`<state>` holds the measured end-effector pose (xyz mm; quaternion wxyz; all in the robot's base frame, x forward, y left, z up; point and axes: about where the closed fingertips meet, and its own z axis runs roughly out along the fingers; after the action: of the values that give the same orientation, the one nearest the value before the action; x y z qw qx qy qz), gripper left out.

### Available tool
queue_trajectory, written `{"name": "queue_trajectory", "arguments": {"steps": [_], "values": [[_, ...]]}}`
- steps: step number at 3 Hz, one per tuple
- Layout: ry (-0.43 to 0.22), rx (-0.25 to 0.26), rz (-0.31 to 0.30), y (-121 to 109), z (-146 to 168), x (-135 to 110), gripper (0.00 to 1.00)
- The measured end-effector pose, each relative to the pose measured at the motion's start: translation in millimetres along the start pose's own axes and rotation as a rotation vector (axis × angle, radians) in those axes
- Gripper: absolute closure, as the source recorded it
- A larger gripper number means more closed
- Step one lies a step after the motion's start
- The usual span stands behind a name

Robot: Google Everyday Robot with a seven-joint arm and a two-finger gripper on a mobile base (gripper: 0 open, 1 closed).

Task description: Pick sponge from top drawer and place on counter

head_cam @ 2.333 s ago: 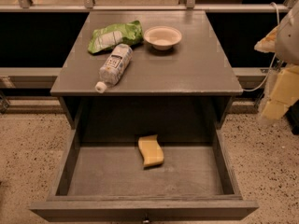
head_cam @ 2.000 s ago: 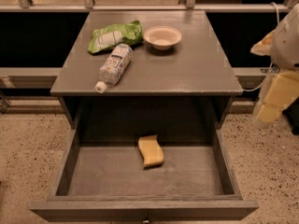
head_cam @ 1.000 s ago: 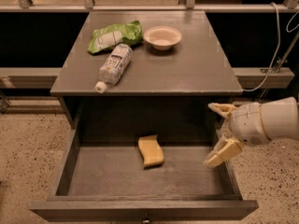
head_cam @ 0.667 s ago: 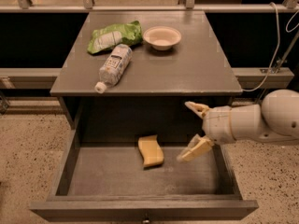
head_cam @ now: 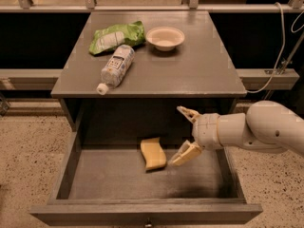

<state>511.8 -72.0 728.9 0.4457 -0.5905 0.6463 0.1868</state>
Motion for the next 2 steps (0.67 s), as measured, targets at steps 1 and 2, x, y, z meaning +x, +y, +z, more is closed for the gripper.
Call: {"name": "queue_trajectory", "arguments": {"steps": [1, 2], "values": [[-0.048, -0.052, 0.033, 11, 21, 10, 0.0], [-0.035, -0.11, 0.04, 35, 67, 31, 0.0]]}}
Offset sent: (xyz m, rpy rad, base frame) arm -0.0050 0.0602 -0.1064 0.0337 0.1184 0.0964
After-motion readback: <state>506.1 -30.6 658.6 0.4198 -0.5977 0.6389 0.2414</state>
